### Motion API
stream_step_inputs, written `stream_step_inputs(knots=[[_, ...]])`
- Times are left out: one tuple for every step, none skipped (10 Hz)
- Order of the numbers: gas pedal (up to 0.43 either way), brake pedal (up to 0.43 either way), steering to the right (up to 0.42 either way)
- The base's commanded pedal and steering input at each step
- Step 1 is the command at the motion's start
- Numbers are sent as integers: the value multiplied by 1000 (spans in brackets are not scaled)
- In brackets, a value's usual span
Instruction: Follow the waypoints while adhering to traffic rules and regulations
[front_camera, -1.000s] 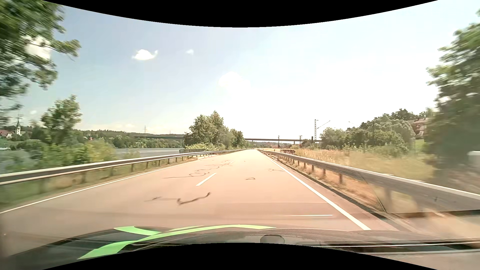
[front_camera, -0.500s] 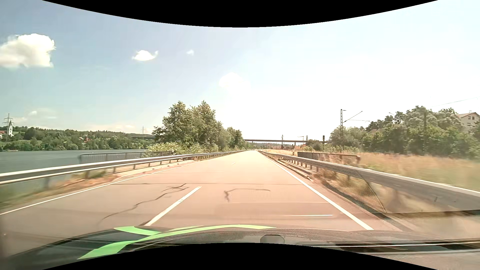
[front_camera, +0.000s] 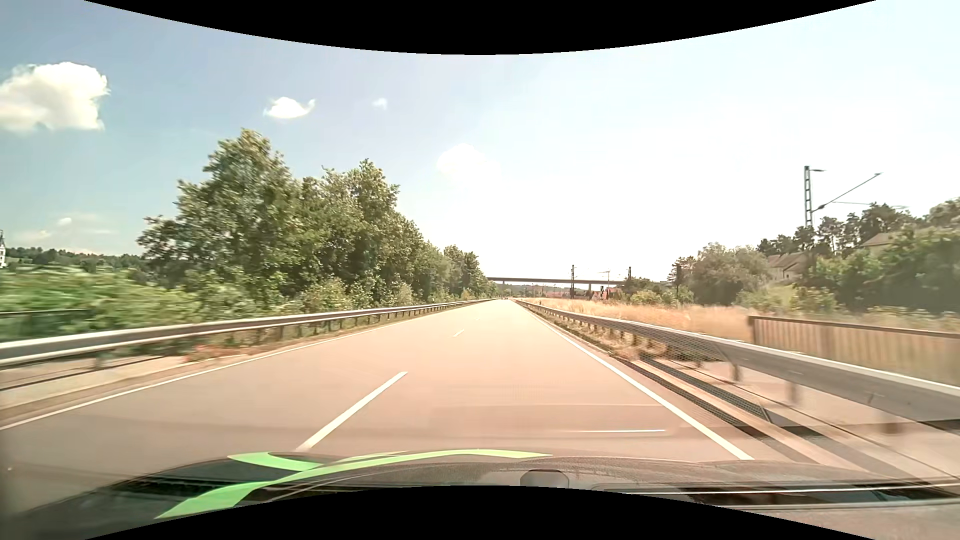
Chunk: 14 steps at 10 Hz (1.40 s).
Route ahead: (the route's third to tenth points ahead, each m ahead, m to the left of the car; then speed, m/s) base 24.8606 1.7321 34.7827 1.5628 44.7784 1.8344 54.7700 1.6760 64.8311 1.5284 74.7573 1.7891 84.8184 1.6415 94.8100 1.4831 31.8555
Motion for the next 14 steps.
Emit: stream_step_inputs(knots=[[287, 0, 1], [287, 0, 0], [287, 0, 1], [287, 0, 1], [311, 0, 1], [331, 0, 0], [339, 0, 1], [350, 0, 0], [350, 0, 0], [339, 0, 0], [311, 0, 0], [268, 0, 1], [260, 0, 0], [240, 0, 0]])
